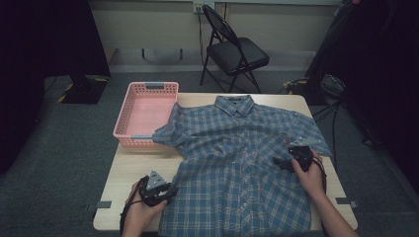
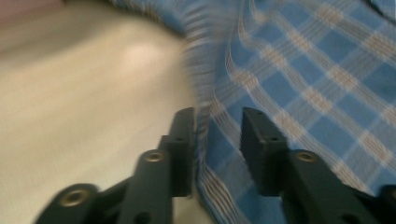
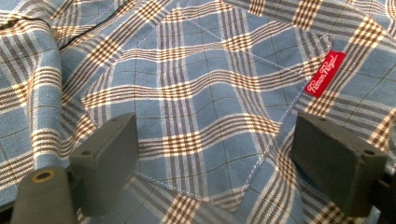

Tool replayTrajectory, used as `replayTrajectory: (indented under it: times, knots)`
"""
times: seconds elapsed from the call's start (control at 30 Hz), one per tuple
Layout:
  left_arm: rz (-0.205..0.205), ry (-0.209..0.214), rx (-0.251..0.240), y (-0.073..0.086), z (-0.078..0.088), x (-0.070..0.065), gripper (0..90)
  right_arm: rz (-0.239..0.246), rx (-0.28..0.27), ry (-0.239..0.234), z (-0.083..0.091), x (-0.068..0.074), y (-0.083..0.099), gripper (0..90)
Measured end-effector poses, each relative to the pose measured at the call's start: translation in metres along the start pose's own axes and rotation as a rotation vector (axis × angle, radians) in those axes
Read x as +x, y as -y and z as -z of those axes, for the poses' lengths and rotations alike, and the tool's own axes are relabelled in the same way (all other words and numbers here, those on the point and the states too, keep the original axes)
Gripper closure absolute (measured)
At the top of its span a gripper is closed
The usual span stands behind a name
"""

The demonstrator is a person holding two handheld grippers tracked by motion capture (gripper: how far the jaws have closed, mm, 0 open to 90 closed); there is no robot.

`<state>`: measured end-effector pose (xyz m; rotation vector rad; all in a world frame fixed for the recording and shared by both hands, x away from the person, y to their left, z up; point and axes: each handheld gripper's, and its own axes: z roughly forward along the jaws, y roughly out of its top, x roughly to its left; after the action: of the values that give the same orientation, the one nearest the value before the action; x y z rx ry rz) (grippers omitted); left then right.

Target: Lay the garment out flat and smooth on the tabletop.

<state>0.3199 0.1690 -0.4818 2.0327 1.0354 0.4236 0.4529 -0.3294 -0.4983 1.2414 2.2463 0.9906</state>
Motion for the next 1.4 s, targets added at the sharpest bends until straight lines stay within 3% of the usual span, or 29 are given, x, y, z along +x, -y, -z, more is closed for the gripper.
replayTrajectory:
  times: [0.07,0.2,0.23,0.3,0.33,0.47,0.6,0.83,0.93,1.0,1.03,1.07,1.1,1.13,1.17,1.2,1.3,1.33,1.4]
  knots:
    - [-0.009,-0.025,-0.038,-0.012,-0.008,0.001,52.5,0.000,0.001,0.000,0.000,0.000,0.000,14.1]
    - [-0.016,-0.033,-0.031,-0.028,-0.035,0.005,54.6,0.002,0.000,-0.001,0.000,0.000,0.000,14.1]
    - [-0.017,-0.037,-0.008,-0.029,-0.042,0.006,59.1,0.003,0.000,0.000,0.000,0.000,0.000,14.1]
    - [0.007,-0.010,0.032,-0.027,-0.052,0.007,76.6,0.003,0.000,0.000,0.000,0.000,0.000,14.1]
    - [0.016,-0.005,0.030,-0.026,-0.054,0.006,81.2,0.003,0.000,-0.001,0.000,0.000,0.000,14.1]
    - [-0.008,-0.003,0.092,-0.026,-0.041,0.001,87.2,0.003,0.000,-0.001,0.000,0.000,0.000,14.1]
    - [-0.005,0.037,0.124,-0.011,-0.021,-0.006,87.5,0.003,0.000,-0.001,0.000,0.000,0.000,14.1]
    - [0.002,0.086,0.146,0.017,0.012,-0.017,87.6,0.010,0.002,-0.012,0.002,0.001,0.002,14.1]
    - [-0.001,0.101,0.151,0.019,0.016,-0.020,87.3,0.014,0.003,-0.017,0.004,0.002,0.004,13.9]
    - [-0.010,0.105,0.139,0.018,0.017,-0.021,80.2,0.013,0.003,-0.017,0.004,0.002,0.004,13.9]
    - [0.015,0.112,0.080,0.011,0.017,-0.018,70.4,0.013,0.003,-0.017,0.004,0.002,0.004,13.9]
    - [0.015,0.112,0.080,0.011,0.017,-0.018,63.1,0.013,0.003,-0.017,0.004,0.002,0.004,13.9]
    - [0.044,0.106,0.041,0.005,0.017,-0.013,63.1,0.014,0.003,-0.016,0.004,0.002,0.004,13.9]
    - [0.062,0.098,0.012,-0.002,0.016,-0.008,53.7,0.015,0.002,-0.016,0.004,0.002,0.004,13.9]
    - [0.087,0.058,-0.028,-0.016,0.010,0.004,52.2,0.014,0.002,-0.016,0.004,0.002,0.004,13.9]
    - [0.087,0.058,-0.028,-0.016,0.010,0.004,51.9,0.014,0.002,-0.016,0.004,0.002,0.004,13.9]
    - [0.143,0.014,-0.056,-0.036,-0.011,0.022,51.9,0.014,0.002,-0.016,0.004,0.002,0.004,13.9]
    - [0.150,-0.019,-0.046,-0.046,-0.027,0.030,51.9,0.014,0.002,-0.016,0.004,0.002,0.004,13.9]
    - [0.132,-0.060,-0.008,-0.052,-0.046,0.033,52.1,0.015,0.002,-0.016,0.004,0.002,0.004,13.9]
